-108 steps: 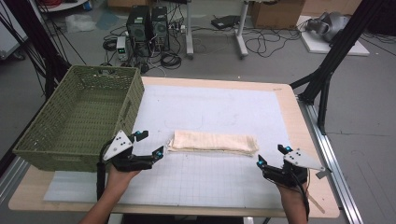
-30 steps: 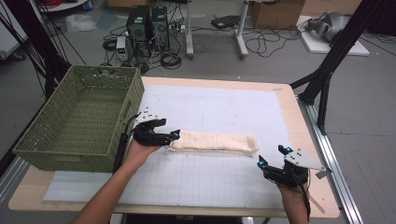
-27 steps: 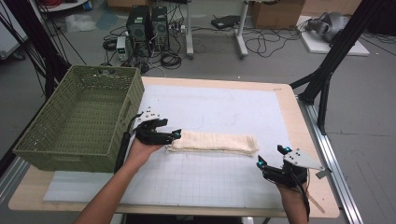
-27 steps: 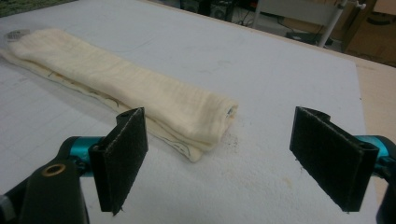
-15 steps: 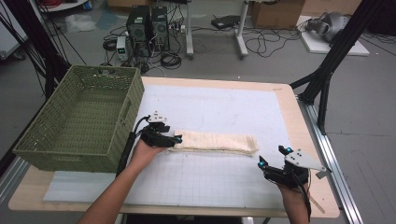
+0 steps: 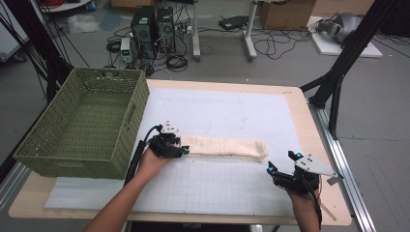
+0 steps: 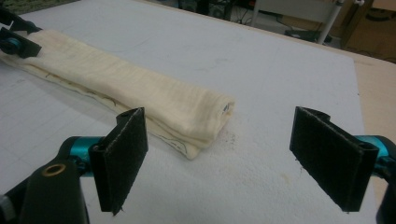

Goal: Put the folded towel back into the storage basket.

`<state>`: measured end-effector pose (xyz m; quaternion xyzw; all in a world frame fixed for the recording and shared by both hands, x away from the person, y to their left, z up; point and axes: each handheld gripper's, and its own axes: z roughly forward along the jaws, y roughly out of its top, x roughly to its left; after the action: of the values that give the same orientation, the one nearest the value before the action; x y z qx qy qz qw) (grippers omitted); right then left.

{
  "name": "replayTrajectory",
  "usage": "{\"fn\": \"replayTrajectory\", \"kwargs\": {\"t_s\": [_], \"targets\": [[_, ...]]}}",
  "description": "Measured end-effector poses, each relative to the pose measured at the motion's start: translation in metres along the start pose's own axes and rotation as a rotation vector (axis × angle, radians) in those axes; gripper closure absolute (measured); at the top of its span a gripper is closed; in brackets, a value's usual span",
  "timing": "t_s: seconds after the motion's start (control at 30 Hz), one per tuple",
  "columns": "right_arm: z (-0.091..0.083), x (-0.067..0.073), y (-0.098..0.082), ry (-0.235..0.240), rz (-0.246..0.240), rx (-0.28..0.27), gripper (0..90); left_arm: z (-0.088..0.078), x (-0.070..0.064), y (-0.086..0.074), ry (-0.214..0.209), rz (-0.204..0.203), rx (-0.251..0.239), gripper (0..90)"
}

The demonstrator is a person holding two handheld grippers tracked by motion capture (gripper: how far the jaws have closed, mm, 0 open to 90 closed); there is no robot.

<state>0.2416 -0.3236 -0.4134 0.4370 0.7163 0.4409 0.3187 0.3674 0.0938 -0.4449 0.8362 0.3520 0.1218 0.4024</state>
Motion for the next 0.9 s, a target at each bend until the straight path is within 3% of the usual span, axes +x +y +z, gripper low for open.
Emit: {"fn": "replayTrajectory", "kwargs": {"t_s": [0.03, 0.1, 0.17, 0.27, 0.47, 0.9], "targets": [[0.000, 0.000, 0.000, 0.000, -0.001, 0.001, 18.0, 0.000, -0.002, 0.000, -0.015, 0.018, 0.000, 62.2], [0.000, 0.000, 0.000, 0.000, -0.001, 0.003, 18.0, 0.000, -0.005, 0.000, -0.018, 0.037, -0.004, 65.0], [0.000, -0.001, -0.001, -0.001, 0.008, 0.004, 18.0, 0.000, -0.005, -0.001, -0.034, 0.009, -0.010, 70.7], [0.000, -0.001, -0.001, -0.002, 0.006, 0.005, 18.0, 0.000, -0.004, -0.001, -0.050, 0.001, -0.013, 76.9], [0.001, -0.002, -0.001, 0.002, 0.014, 0.009, 19.6, -0.002, -0.002, -0.002, -0.078, -0.044, -0.045, 79.8], [0.009, -0.006, 0.000, -0.005, 0.037, 0.008, 16.4, -0.018, -0.005, 0.000, -0.120, -0.047, -0.166, 80.0]]}}
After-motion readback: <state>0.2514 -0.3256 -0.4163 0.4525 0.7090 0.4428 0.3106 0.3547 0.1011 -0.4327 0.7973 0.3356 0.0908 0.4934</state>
